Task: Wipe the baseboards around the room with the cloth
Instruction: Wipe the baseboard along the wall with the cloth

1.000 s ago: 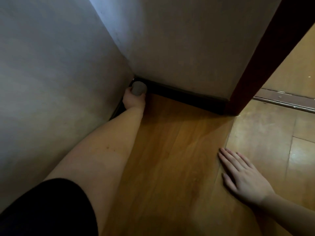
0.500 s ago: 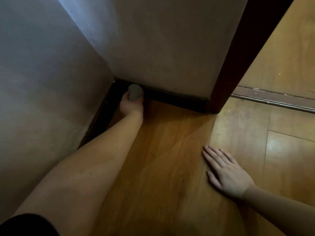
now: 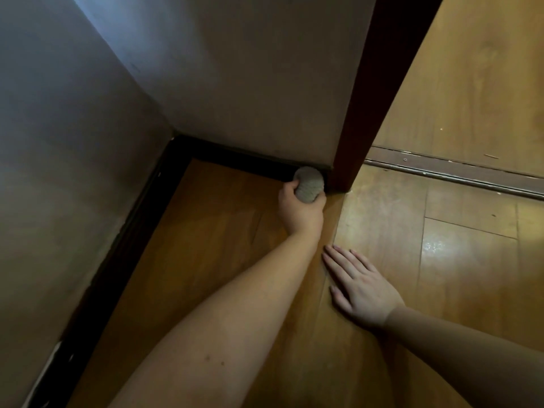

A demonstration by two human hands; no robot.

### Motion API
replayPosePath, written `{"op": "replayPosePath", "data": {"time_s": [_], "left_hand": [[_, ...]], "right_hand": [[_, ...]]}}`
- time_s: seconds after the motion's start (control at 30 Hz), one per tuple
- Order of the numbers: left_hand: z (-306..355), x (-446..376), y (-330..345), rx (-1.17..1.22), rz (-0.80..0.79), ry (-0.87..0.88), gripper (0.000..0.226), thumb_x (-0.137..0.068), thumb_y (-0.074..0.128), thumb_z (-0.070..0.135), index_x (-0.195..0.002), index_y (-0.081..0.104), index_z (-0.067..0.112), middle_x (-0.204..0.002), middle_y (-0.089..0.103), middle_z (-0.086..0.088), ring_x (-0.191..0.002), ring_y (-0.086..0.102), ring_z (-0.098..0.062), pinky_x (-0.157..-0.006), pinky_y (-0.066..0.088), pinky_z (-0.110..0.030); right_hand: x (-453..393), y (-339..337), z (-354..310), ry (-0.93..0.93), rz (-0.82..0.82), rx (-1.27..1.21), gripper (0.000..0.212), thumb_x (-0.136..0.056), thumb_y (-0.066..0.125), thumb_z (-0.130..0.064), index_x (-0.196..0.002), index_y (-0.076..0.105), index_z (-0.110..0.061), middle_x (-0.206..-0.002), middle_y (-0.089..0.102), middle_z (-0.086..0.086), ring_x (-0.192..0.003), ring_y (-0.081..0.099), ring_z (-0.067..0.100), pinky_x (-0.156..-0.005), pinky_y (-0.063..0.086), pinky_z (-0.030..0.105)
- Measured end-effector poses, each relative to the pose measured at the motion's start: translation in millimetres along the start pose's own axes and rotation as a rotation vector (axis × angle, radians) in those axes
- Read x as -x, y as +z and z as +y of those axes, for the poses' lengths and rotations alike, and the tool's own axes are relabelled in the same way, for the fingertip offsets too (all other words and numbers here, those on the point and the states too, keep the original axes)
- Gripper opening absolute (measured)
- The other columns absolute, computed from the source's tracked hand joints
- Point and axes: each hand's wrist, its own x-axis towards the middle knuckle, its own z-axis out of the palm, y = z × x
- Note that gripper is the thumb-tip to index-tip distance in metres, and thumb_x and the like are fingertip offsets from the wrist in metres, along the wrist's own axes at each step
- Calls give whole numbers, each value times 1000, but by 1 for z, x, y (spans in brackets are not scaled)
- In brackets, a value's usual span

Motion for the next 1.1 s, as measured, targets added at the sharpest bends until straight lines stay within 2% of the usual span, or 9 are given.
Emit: {"op": "replayPosePath", "data": {"time_s": [0.17,0.3,0.4,0.53,0.67,0.73,0.83,1.1], "left_hand": [[4,10,5,-54,0,49,49,-80,79,21,-122,56,10,-124,55,-4,-111,54,-17,-84,43,-25],[1,3,-12,-203,-189,126,49,-79,81,28,-122,59,17,-125,58,-2,-113,55,-15,-87,46,-26],[-1,-5,-31,-232,-263,71,50,-79,82,31,-123,59,22,-121,60,3,-110,56,-12,-86,47,-24],[-4,-38,-81,-177,-87,-18,59,-78,82,33,-130,57,18,-117,62,0,-107,58,-17,-90,47,-28],[-7,-85,-139,-111,96,-84,52,-82,78,25,-129,57,20,-112,63,3,-109,61,-17,-92,49,-28],[-5,-106,-164,-111,160,-89,51,-84,76,28,-131,56,22,-117,63,2,-109,61,-16,-96,50,-31],[3,-133,-185,-97,279,-105,51,-87,72,23,-135,55,19,-130,61,-9,-118,57,-25,-104,47,-38],[15,-166,-191,-205,342,5,54,-83,76,21,-133,58,14,-127,64,-13,-118,59,-27,-100,49,-34]], "right_hand": [[0,-2,1,-7,16,-1,64,-99,31,-51,-155,24,-22,-160,25,-1,-148,16,15,-119,2,32],[1,-1,1,-15,29,3,64,-99,29,-51,-155,24,-21,-160,22,-1,-149,15,15,-119,3,33],[2,3,3,-8,26,9,65,-99,28,-53,-156,19,-23,-161,19,-3,-149,12,14,-120,1,32],[2,6,4,3,14,14,65,-100,22,-57,-157,15,-26,-162,17,-4,-150,12,14,-119,-2,31],[2,7,4,18,9,23,65,-100,20,-58,-155,21,-25,-160,24,-2,-147,20,16,-119,0,30],[2,6,5,23,1,30,64,-100,22,-57,-155,23,-24,-159,25,-2,-147,22,16,-119,-2,28],[2,5,3,22,-18,21,64,-100,24,-57,-155,22,-25,-160,23,-4,-148,21,14,-120,-3,28],[5,2,1,38,-28,-23,63,-100,22,-57,-156,18,-28,-161,22,-6,-148,18,12,-120,0,27]]}}
